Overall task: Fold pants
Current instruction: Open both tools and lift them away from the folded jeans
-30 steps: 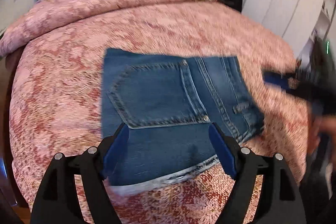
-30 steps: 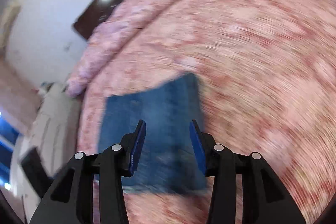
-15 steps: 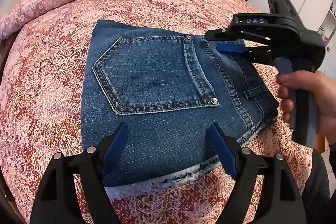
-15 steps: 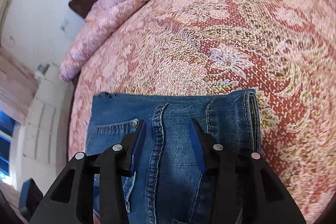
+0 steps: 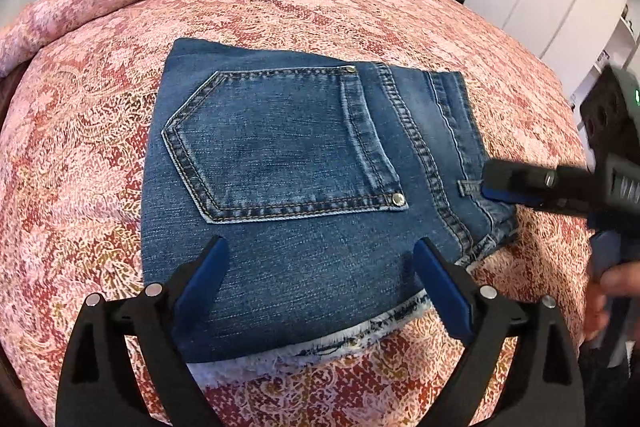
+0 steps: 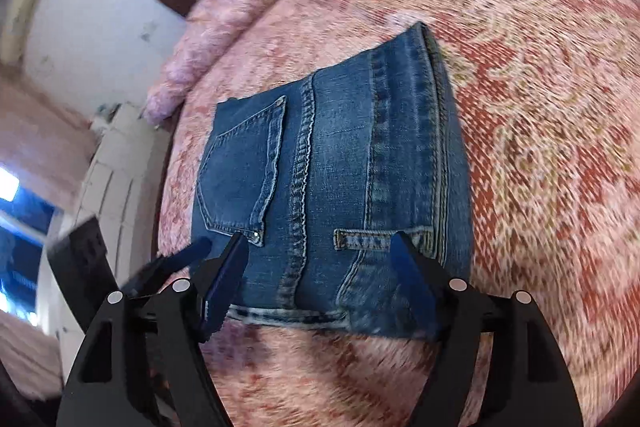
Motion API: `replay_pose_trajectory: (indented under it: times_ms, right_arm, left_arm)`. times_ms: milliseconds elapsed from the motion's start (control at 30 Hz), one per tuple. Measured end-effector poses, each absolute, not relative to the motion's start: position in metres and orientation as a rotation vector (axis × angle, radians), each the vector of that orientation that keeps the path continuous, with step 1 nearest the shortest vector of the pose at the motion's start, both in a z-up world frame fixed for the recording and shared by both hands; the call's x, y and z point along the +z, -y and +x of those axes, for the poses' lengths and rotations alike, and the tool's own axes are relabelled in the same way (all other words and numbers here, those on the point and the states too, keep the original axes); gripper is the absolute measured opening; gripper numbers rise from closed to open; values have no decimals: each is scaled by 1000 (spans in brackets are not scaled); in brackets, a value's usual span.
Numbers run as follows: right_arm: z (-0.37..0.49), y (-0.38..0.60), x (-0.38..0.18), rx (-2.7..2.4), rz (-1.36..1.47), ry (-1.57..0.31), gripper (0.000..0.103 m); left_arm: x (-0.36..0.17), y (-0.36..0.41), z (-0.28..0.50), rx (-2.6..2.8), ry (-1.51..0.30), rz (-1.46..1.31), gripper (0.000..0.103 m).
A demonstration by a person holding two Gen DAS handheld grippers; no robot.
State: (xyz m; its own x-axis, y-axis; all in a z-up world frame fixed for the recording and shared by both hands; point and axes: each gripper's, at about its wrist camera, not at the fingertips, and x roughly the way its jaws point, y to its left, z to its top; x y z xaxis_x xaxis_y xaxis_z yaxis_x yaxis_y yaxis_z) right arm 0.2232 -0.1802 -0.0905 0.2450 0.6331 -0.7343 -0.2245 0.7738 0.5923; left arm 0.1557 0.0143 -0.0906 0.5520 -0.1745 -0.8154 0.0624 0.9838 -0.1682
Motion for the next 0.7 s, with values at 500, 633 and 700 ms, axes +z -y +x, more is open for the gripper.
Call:
replay_pose_trajectory:
  times_ms: [500, 633, 700]
  right_arm:
    - [106, 202, -63, 409, 71, -1080, 93]
    - [93, 200, -57, 347, 37, -980, 93]
    - [87, 202, -51, 347, 20, -942, 93]
  left_arm:
    - [-70, -29, 52, 20, -890, -104, 101]
    - [-58, -28, 39, 49, -813, -94, 101]
    - [-52, -22, 33, 38, -761, -55, 101]
